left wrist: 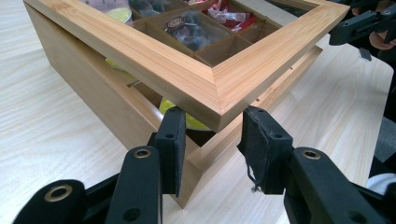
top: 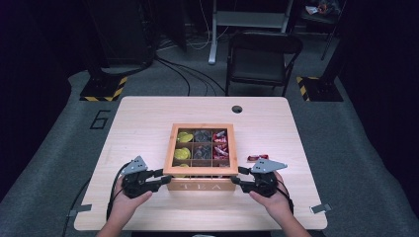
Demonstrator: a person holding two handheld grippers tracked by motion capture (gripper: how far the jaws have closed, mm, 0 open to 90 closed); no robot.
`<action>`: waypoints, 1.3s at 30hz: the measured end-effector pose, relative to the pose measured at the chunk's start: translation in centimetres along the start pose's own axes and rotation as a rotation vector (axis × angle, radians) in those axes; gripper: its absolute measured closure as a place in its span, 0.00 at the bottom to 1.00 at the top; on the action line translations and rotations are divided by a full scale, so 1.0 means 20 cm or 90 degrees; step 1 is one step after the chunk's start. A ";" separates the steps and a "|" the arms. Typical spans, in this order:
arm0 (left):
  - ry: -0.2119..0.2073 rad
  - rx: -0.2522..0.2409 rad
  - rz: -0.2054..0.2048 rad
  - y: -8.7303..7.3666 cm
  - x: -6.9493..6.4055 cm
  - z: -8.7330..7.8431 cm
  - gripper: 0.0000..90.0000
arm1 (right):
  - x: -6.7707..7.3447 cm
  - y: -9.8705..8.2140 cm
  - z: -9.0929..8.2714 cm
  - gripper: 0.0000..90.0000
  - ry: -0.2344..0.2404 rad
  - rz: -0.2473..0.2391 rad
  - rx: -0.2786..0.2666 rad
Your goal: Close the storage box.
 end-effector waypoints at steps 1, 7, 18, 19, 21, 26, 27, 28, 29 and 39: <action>0.001 -0.002 0.000 0.00 0.00 0.00 0.67 | 0.00 0.00 0.00 0.60 0.000 -0.002 0.002; 0.005 -0.001 -0.004 -0.01 0.00 0.01 0.67 | 0.00 -0.01 0.00 0.60 0.000 -0.002 0.007; 0.003 0.013 -0.006 -0.03 -0.01 0.01 0.65 | 0.00 -0.03 -0.01 0.60 -0.001 -0.003 0.012; 0.006 0.012 -0.006 -0.04 -0.01 0.01 0.65 | 0.00 -0.03 -0.01 0.60 0.000 -0.010 0.014; 0.001 0.019 -0.011 -0.05 -0.01 0.01 0.65 | 0.00 -0.04 -0.01 0.59 0.000 -0.006 0.019; 0.024 0.038 -0.014 -0.09 -0.01 0.02 0.61 | 0.00 0.00 -0.04 0.60 0.015 0.006 -0.018; 0.018 0.028 -0.018 -0.08 -0.01 0.01 0.61 | 0.01 0.00 -0.04 0.60 0.011 0.006 -0.017; 0.009 0.006 -0.025 -0.06 -0.02 -0.01 0.61 | 0.00 0.00 -0.04 0.60 0.010 0.001 -0.015; 0.011 0.001 -0.027 -0.06 -0.02 -0.03 0.61 | 0.00 -0.01 -0.03 0.60 0.010 0.004 -0.009; 0.040 -0.017 -0.035 -0.04 0.04 -0.07 0.47 | -0.02 -0.02 -0.04 0.49 -0.009 0.004 -0.006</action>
Point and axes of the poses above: each handheld gripper's, and its own axes: z roughly forward along the jaws, y roughly out of its top, x roughly to its left, the point moved 9 cm from there along z, roughly forward along the jaws, and after that the axes turned 1 degree about z, right-handed, at the moved point
